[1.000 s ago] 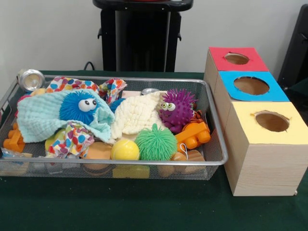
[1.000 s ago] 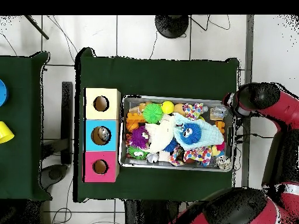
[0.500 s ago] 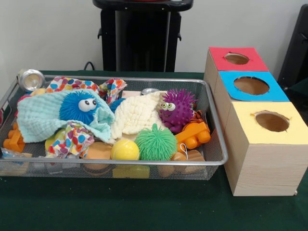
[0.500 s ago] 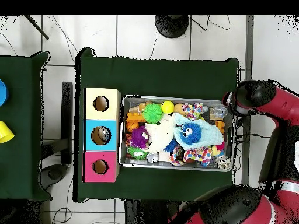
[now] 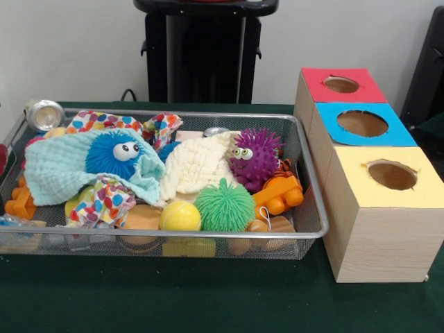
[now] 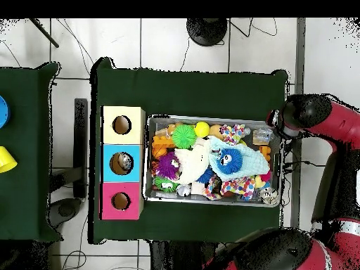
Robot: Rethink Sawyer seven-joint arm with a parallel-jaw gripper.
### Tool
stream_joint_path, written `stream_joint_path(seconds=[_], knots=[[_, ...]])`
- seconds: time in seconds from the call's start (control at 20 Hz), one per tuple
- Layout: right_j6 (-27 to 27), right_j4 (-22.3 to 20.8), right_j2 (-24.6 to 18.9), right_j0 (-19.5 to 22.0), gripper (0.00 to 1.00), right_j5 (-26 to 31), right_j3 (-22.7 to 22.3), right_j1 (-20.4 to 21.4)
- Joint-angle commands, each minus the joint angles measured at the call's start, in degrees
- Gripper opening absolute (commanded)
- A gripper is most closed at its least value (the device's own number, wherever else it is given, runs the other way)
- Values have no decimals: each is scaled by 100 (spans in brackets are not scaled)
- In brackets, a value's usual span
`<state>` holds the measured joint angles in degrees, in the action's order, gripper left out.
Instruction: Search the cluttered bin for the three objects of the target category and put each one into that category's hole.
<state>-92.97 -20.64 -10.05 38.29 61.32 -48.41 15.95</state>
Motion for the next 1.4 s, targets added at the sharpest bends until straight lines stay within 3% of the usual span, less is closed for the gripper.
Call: stream_joint_path(seconds=[0.05,0.4,1.4], knots=[[399,-133,20,-151,100,-230,-1194,623],[161,-184,52,-246,100,-446,-1362,656],[147,-201,-58,-194,100,-1078,-1391,321]])
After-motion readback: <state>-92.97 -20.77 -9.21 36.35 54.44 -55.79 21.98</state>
